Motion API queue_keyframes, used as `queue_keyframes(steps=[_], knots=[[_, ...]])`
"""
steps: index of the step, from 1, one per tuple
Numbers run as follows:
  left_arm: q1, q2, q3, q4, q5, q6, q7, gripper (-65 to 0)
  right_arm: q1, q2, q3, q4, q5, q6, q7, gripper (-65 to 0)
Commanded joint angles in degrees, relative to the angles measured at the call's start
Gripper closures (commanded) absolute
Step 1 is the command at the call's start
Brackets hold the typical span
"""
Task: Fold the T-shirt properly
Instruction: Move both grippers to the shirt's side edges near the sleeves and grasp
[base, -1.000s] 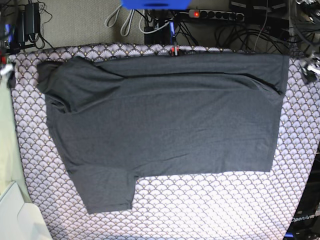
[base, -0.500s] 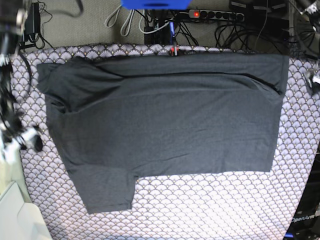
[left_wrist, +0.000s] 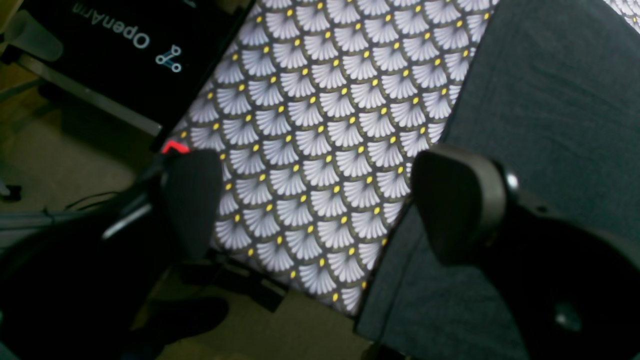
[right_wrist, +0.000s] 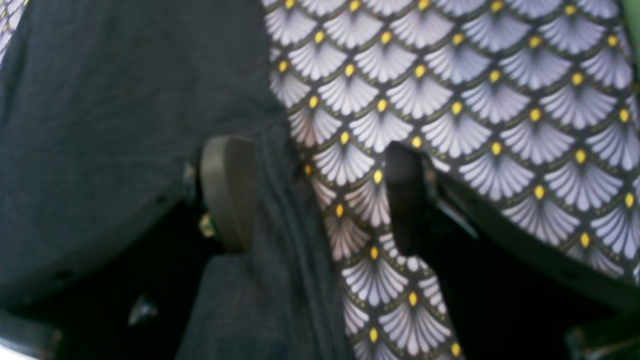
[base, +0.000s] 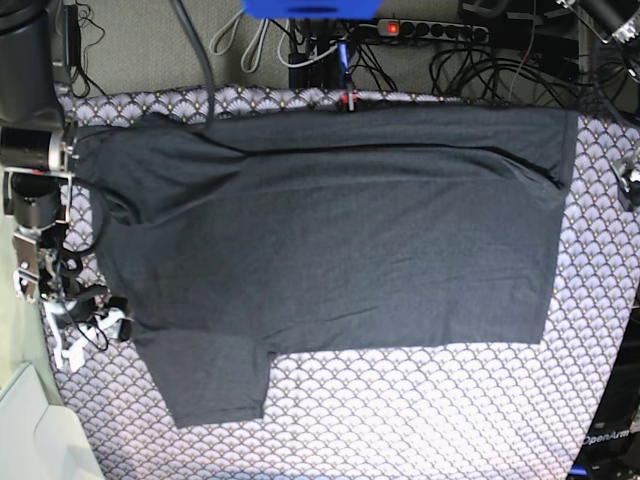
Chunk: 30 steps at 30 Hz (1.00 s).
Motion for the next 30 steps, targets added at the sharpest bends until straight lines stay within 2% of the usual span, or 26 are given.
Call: queue_keyframes(steps=[1,9,21,24,27,30], knots=[[0.0,-1.3,-0.4,0.8,-0.7,0.1,-0.6,-61.5,2.1,0.6,0.1,0.9,0.3,0.1,1.6,-40.5],[0.1,-1.2,-0.5,0.9,-0.7,0.1,-0.5,-61.5,-1.5,0.5,0.2,0.9,0.4,0.1,2.0,-40.5],[-0.2,-1.1,-0.1,0.8,-0.7,0.1,-1.0,-61.5,-2.9,-2.0,0.0,0.9,0.3,0.2,1.4,-39.9],[-2.5,-0.2,0.0,-1.3,-0.7,0.1,-1.2,-61.5,-3.2,-2.8,-2.4,0.9,0.3,0.2,1.6,-39.4],[-6.7,-0.1,0.0,-5.6,-0.7,0.1,-1.2,-61.5,-3.9,-3.2,-4.4,1.2,0.3,0.2,1.9,-33.7],[-10.8,-0.1,0.0,-9.8,-0.7,0.1,-1.2,-61.5,-4.0,-3.8,-5.7,1.2,0.3,0.2,1.9,-22.5]])
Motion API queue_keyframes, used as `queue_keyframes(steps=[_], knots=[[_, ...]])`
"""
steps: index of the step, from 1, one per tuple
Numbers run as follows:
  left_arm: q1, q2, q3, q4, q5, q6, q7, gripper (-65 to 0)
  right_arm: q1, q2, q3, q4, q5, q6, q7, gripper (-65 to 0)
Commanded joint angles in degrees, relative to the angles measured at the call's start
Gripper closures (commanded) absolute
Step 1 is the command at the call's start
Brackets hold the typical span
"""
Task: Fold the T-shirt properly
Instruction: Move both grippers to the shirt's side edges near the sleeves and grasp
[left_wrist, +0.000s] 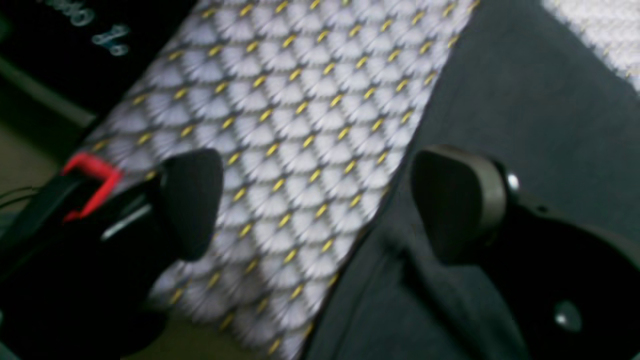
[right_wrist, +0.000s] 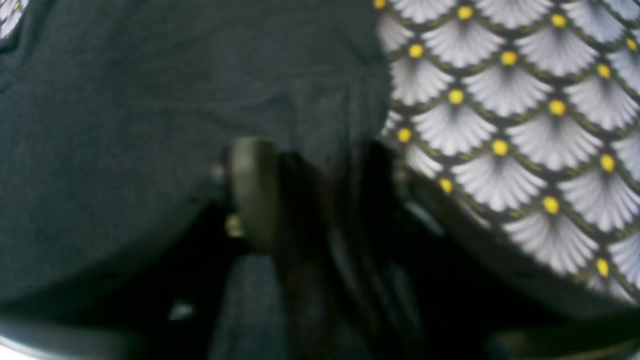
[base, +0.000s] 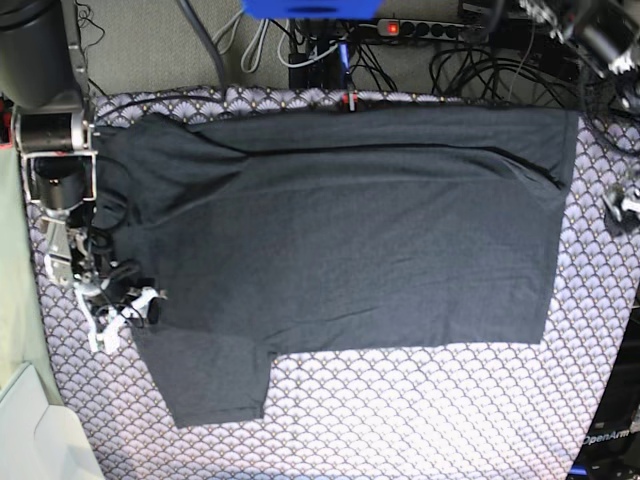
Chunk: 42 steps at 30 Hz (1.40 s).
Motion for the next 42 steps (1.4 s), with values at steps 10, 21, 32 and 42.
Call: queue_keyframes(steps=[10,21,32,42], knots=[[-11.3,-0.8,15.2,-11.0,8.3,0.4,-15.2,-61.5,0.6,0.1,-0.1,0.1,-0.3,0.6,-2.4,0.0],[-30.8,-0.5,18.4,-46.9,22.2,0.4,-36.3,-61.5,-0.8,0.1,-0.1,0.2,-0.3,0.6,-2.3,0.0],[-36.5,1.2,18.4,-59.0,31.8,6.6,-45.0,-61.5,-0.8,0.1,-0.1,0.2,-0.3,0.6,-2.3,0.0],[-35.9,1.4,19.9,-61.9,31.9,6.9,-46.3,-61.5,-0.8,0.1,-0.2,0.3,-0.3,0.6,-2.3,0.0]])
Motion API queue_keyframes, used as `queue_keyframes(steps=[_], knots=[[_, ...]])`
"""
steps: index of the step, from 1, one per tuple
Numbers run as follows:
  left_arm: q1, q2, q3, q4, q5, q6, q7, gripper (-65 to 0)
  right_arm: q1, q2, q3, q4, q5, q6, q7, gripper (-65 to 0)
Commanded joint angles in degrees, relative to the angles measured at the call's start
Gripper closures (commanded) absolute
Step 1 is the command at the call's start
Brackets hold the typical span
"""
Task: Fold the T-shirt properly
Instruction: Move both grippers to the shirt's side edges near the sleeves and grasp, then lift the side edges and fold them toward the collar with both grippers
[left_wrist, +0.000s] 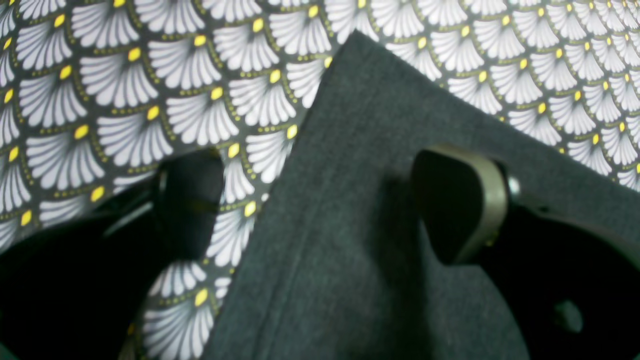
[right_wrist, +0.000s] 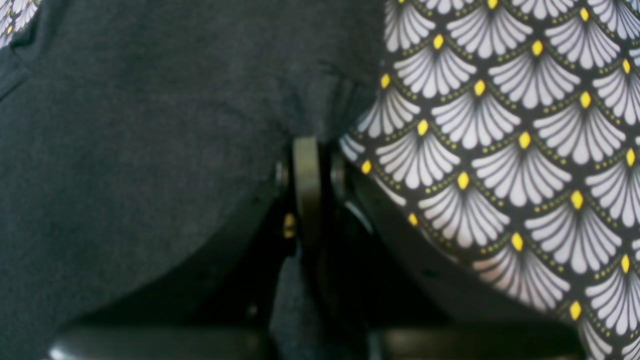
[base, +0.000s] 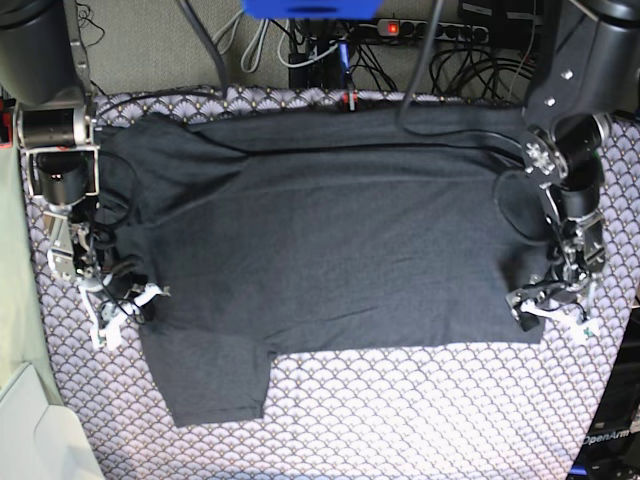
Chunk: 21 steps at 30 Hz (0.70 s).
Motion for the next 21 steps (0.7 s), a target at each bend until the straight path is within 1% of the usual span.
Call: queue_keyframes(steps=[1,4,6,10,21], knots=[[-1.4,-0.3,1.5,-0.7,-0.4,-0.2,0.1,-61.5,0.4,0.2,-0.2,0.0,-1.4,0.1,-3.1,0.0],[-1.4,-0.3,7.6,-4.2,-0.5,-0.1,-3.2,-61.5,0.4,0.3,-0.2,0.0,-1.4,0.1,-3.1,0.0],[-1.3,-0.2,9.4,-5.7,-0.5,-0.1,-4.1,-61.5,0.4,0.3,-0.2,0.0,-1.4,0.1,-3.1,0.0],[-1.3,0.7,9.7,-6.1,-0.5,-0.3,-4.4,-61.4,0.4,0.3,-0.2,0.0,-1.4,0.1,-3.1,0.0],[-1.3,1.0,9.9,-6.0,-0.5,-0.6,-4.4,-61.1,0.4,0.3,-0.2,0.0,-1.4,0.1,-3.1,0.0]])
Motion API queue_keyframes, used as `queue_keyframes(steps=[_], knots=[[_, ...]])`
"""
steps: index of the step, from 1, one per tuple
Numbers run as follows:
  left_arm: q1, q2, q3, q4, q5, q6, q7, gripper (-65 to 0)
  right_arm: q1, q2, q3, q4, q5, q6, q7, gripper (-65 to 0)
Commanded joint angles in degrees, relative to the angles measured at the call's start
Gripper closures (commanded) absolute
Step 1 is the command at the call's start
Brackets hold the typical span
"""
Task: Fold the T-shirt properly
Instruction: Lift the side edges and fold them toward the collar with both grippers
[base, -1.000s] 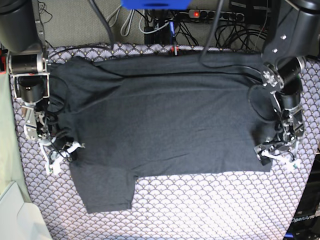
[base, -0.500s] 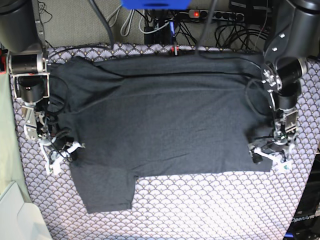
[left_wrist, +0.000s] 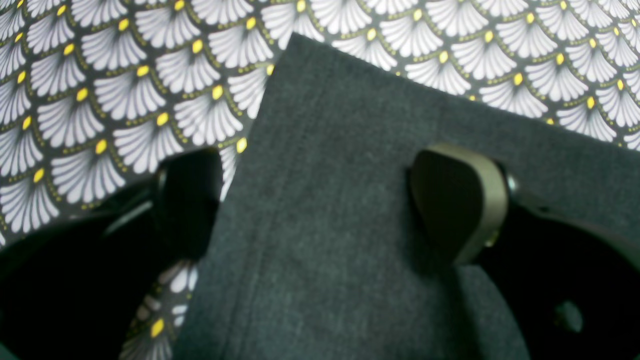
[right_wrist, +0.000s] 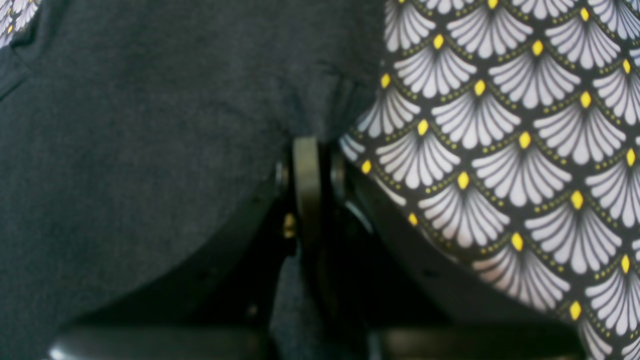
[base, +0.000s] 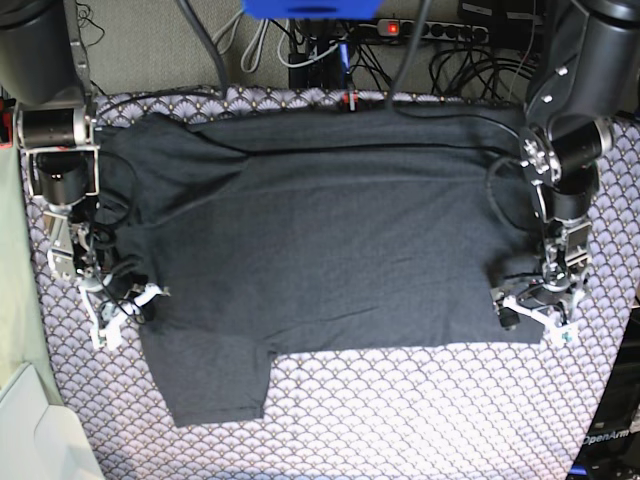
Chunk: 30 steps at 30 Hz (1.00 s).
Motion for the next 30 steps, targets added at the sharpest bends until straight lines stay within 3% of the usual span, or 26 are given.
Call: queue_keyframes(steps=[1,9,12,15,16,22,27,30], knots=[[-0.6,0.7,0.1,-0.2,-0.6,-1.8,3.7,-60.4,0.4,0.3,-0.2,-0.1,-1.4,0.1,-3.1,0.0],[0.3,1.3,0.1,-0.1,-0.6,-1.8,3.7,-34.0,0.4,0.3,-0.2,-0.1,-1.4,0.1,-3.1,0.0],[0.4,1.3,0.1,-0.1,-0.6,-1.8,3.7,-20.6,0.4,0.3,-0.2,-0.1,-1.4,0.1,-3.1,0.0],[0.4,1.2,0.0,-0.1,-0.6,-1.5,3.7,-2.4,0.4,0.3,-0.2,-0.1,-1.4,0.1,-3.1,0.0],[0.4,1.2,-0.1,-0.1,-0.6,-1.4,3.7,0.0,0.4,0.3,-0.2,-0.1,-1.4,0.1,-3.1,0.0],[0.4,1.0,-0.2,-0.1,-0.6,-1.3,4.0,-0.4,0.5,0.3,0.1,0.5,-1.4,0.1,-3.1,0.0],[0.4,0.9,-0.2,0.7,-0.6,-1.3,4.3,-0.5,-2.5,1.4,0.3,8.6,-1.2,0.1,-5.3,0.0],[2.4,0.9,-0.3,5.1,-0.6,-1.4,7.9,-0.5,-5.9,1.6,0.5,15.0,-1.1,0.1,-7.9,0.0]])
